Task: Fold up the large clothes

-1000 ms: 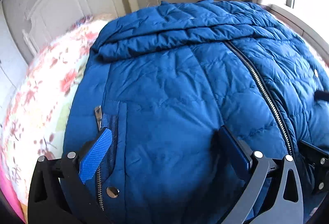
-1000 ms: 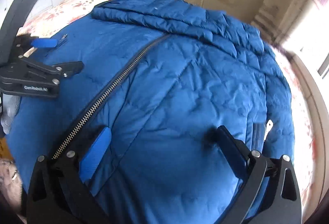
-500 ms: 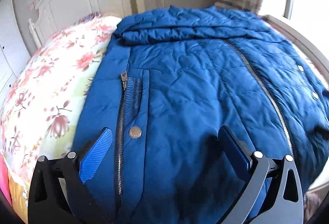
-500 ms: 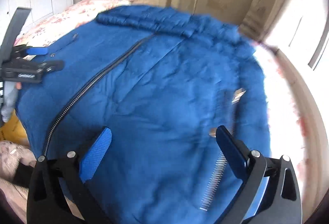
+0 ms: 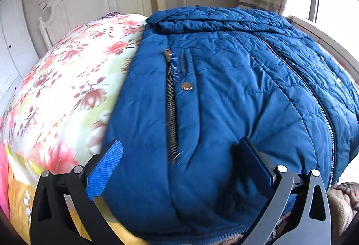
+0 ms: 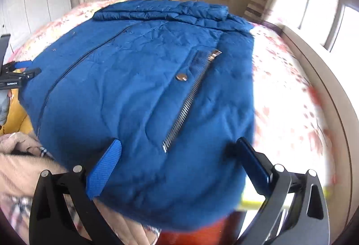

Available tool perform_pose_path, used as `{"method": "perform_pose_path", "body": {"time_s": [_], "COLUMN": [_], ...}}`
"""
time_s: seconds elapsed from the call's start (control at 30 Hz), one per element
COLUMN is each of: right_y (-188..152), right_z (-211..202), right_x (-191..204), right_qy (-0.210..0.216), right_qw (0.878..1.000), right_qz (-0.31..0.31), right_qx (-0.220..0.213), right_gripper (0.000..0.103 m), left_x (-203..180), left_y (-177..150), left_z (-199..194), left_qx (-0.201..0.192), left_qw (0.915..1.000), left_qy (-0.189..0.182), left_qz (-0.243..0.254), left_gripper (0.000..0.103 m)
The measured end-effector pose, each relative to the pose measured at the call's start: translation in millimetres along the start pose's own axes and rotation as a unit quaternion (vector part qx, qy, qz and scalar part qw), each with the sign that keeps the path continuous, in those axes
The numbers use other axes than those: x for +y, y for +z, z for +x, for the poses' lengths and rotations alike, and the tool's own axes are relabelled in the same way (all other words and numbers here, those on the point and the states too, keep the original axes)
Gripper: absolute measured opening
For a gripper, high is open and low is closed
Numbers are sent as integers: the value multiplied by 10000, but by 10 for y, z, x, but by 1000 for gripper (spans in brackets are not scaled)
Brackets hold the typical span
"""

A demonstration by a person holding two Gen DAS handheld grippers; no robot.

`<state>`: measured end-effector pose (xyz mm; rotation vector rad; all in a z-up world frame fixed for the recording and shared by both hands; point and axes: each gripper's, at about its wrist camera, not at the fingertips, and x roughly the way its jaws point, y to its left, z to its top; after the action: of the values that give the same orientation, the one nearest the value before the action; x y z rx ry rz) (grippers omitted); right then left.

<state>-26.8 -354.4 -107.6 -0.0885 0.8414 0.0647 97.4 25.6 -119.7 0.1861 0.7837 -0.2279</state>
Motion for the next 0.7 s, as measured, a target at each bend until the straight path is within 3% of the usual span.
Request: {"method": "perform_pose_path", "body": {"time_s": [0.13,0.2,0.23,0.33,0.43,0.53,0.7], "right_y": [-319,-536,-640,-808,-841,-784,-741], "right_z": [-156,-278,-315,-323,-248,-149,-70], "right_x": [-194,-316,-370,-418,-434,-351,-375], "right_qy": [7,258,617,950,1174,1083,1087], "right_qw": [9992,9965,9932,9876,9833,9855,9856], "right_qz": [381,730,947,1202,1343,1284,1273], "right_qx": [-92,-309,-288,-340,-373,-254,-249], "right_gripper": [99,88,84,83,79,73,72], "left_x": [118,194,228,263,274,302,558], "left_y": [-60,-103,-136,-249,-349,-446,-655], "left_z": [-74,-73,-80,-124,-171,-181,-93], "left_qx": [-59,-27,-14,-48,-69,76,193], "left_qw": [9999,9997,9994,9986,9987,9987,9914], "left_qy": [110,-46,-141,-352,-406,-384,-741], "left_qz": [-52,-235,-331,-380,-292,-339,-1064], "left_gripper": [99,99,99,99,99,99,99]}}
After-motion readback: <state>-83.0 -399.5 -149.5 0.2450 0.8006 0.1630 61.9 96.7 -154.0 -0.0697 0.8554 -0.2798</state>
